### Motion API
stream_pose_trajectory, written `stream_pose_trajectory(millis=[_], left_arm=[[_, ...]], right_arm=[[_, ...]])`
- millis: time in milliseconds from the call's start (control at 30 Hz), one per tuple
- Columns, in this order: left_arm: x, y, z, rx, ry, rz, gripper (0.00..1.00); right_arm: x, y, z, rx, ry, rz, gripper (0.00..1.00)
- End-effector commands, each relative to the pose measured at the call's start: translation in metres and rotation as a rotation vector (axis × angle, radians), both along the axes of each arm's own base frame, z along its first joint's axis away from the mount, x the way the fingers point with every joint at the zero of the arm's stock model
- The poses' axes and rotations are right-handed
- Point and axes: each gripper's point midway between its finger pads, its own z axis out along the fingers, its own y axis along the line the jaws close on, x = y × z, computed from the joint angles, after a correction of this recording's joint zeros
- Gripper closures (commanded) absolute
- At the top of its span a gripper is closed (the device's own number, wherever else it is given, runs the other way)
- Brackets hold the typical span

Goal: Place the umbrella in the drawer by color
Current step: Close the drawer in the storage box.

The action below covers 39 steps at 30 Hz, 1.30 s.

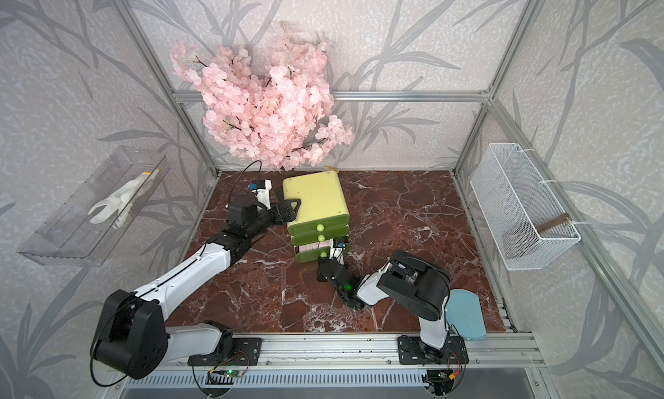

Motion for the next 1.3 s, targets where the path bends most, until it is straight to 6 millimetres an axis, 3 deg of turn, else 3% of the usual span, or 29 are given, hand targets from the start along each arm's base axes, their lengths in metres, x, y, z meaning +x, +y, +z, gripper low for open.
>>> stream_pose_trajectory(millis=[0,300,533,767,1067,1267], left_arm=[[-0.006,-0.001,-0.011,0.019,0.024,-0.024,0.0],[-0.007,-0.002,-0.007,0.011,0.017,-0.031,0.0],[-0.008,-0.006,-0.001,-0.013,0.002,-0.05,0.0],[-0.012,-0.008,0.014,-0.053,-0.024,-0.057,0.0],[-0.027,0.008,0.038,-0.046,-0.087,0.004,0.0],[-0.044,0.021,0.052,-0.039,-0.129,0.044,0.0]], right_arm=[[0.016,0.014,0.022,0.052,-0.056,0.001,0.72],[0.037,0.018,0.014,0.07,-0.066,-0.03,0.72],[0.043,0.04,0.007,0.093,-0.047,0.006,0.72],[0.047,0.038,0.017,0.075,-0.09,0.002,0.7],[0.022,0.012,0.051,0.054,-0.141,0.069,0.58],[-0.001,-0.026,0.088,-0.095,-0.182,0.116,0.45]])
